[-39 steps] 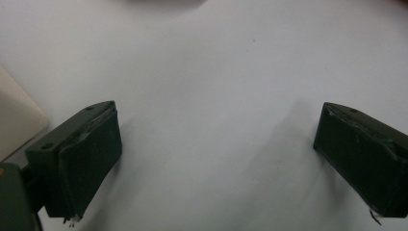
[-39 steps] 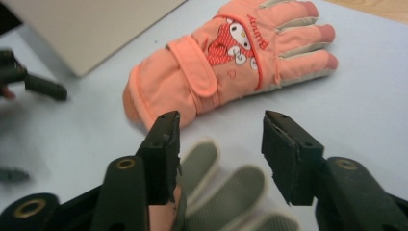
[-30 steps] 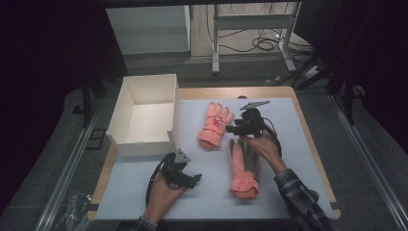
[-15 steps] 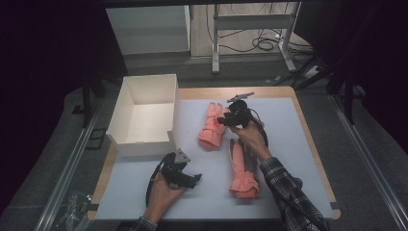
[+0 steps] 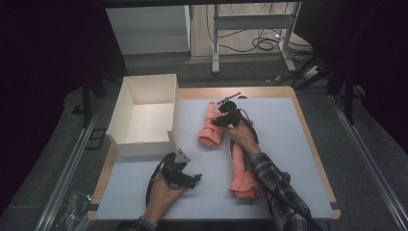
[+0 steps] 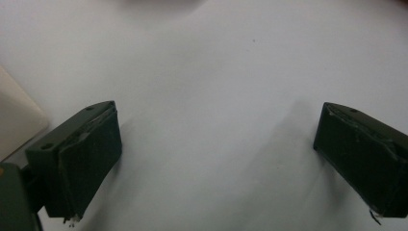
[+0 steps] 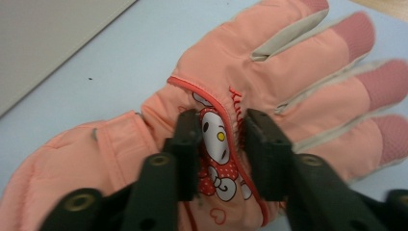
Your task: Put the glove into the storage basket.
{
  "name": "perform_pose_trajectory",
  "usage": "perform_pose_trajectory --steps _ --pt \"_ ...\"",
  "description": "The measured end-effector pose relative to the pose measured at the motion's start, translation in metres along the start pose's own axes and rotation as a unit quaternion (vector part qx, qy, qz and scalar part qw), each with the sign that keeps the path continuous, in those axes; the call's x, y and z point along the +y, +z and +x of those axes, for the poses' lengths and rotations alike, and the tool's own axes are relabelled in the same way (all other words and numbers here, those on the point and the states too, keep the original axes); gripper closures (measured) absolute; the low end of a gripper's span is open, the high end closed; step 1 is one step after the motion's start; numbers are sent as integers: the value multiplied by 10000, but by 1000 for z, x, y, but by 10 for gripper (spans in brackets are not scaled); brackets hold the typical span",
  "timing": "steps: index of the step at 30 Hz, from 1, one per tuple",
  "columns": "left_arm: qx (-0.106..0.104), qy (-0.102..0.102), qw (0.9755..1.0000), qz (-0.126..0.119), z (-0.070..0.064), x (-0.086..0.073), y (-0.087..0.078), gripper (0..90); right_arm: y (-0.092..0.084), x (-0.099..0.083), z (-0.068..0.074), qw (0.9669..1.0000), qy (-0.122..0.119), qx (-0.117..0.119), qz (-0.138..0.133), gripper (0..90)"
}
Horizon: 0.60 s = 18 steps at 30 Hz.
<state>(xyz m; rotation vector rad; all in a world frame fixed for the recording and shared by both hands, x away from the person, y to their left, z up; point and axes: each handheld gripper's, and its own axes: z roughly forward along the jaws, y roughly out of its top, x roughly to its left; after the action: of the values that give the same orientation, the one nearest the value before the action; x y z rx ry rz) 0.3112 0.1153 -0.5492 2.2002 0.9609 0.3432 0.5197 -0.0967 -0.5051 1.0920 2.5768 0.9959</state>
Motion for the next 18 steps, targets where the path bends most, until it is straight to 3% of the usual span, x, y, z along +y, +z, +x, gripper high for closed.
perform_pose_trajectory --steps 2,4,10,18 --pt "-4 -14 10000 -1 0 0 0 28 -2 -1 0 10000 49 60 -19 804" --pt "-3 -12 10000 -1 0 0 0 28 -5 -1 -1 9999 43 98 -45 845" --pt "-6 -18 10000 0 0 0 0 28 -18 1 -3 9996 -26 259 -89 859" --pt "-2 -17 10000 1 0 0 0 28 -40 6 5 9983 -132 546 -138 858"
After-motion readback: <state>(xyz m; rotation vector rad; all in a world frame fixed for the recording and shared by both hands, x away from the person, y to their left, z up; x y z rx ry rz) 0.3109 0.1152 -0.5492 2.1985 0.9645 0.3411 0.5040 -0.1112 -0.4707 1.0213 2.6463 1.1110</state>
